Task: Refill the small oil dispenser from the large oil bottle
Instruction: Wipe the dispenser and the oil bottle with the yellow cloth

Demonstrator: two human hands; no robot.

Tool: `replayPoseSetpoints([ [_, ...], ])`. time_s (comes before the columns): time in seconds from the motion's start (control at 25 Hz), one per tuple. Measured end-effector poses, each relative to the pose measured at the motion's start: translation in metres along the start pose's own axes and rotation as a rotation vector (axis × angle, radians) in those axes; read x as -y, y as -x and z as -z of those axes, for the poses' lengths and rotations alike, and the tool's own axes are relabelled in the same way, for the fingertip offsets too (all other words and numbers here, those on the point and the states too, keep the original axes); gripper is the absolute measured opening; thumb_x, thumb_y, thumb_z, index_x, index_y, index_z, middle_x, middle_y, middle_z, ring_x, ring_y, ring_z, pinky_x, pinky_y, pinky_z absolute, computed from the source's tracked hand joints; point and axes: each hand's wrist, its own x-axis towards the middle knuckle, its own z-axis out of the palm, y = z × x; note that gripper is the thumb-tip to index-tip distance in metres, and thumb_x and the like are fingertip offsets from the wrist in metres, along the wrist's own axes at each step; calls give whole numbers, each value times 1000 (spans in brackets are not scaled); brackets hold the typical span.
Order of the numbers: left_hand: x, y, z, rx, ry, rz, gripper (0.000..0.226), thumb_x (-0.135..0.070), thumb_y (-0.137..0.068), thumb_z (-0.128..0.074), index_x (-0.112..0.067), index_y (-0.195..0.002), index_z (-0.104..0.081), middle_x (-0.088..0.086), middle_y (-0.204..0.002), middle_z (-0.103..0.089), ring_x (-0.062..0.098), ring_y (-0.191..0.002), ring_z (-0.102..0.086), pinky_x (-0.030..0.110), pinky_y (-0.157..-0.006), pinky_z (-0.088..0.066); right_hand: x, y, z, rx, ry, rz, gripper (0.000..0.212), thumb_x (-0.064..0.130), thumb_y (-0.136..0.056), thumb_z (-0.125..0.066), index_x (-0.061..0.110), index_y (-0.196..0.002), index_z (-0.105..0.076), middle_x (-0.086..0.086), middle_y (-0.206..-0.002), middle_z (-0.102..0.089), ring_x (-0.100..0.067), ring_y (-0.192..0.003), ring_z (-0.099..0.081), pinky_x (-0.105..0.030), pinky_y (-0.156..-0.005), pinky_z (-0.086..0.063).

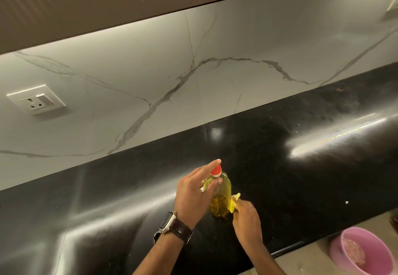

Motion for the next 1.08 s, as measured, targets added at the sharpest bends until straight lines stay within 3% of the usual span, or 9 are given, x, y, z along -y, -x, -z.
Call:
replayPoseSetpoints([
  [0.12,2,2,2,12,43,20,52,-38,-94,-72,-46,-142,-54,-17,-129,-69,2,-117,-65,35,-91,-62,-1,-5,-2,-22,62,-8,32,17,-97,-70,22,-129,-70,6,-129,-64,-9,-117,-58,-22,-94,-53],
  [0.28,0,1,2,5,52,31,50,-46,-92,-69,-49,-141,-55,-18,-129,-69,0,-119,-65,35,-92,-62,24,-7,36,-161,-502,-97,27,3,-93,-72,19,-113,-77,13,-109,-72,-6,-106,-69,-22,-91,-58],
  [0.44,0,0,2,12,59,30,51,-45,-91,-70,-46,-140,-57,-17,-130,-69,1,-119,-65,37,-92,-62,68,-6,90,-199,-823,159,25,6,-94,-72,14,-116,-78,11,-111,-78,-3,-109,-71,-19,-90,-58],
  [0.56,2,-2,4,9,81,35,50,-35,-91,-74,-43,-139,-61,-17,-130,-69,3,-121,-65,41,-92,-62,76,-21,95,-180,-714,282,25,9,-94,-72,15,-117,-79,14,-113,-77,3,-111,-69,-13,-92,-55],
  [0.72,1,0,8,42,96,39,50,-42,-90,-72,-42,-139,-61,-15,-131,-69,4,-121,-65,42,-92,-62,40,-37,65,-105,-484,149,27,3,-95,-69,19,-116,-76,28,-104,-67,20,-102,-61,-5,-90,-50],
  [0.8,-3,0,7,46,85,23,49,-41,-91,-72,-42,-139,-61,-15,-131,-69,1,-121,-64,39,-94,-62,18,-35,42,-38,-321,78,28,1,-94,-69,18,-115,-76,18,-107,-70,16,-92,-61,-5,-92,-50],
  [0.88,-4,-1,7,41,76,7,49,-33,-92,-75,-39,-139,-62,-15,-131,-69,2,-120,-64,38,-95,-61,2,-33,24,39,-207,50,25,2,-94,-70,18,-112,-77,11,-110,-71,8,-91,-61,-1,-83,-47],
  [1.08,-2,-10,17,86,155,-2,47,-6,-89,-74,-31,-129,-69,-16,-122,-73,13,-117,-68,44,-99,-59,-13,-27,13,147,-74,36,13,13,-97,-69,20,-105,-76,9,-105,-69,-5,-91,-64,-21,-86,-56],
])
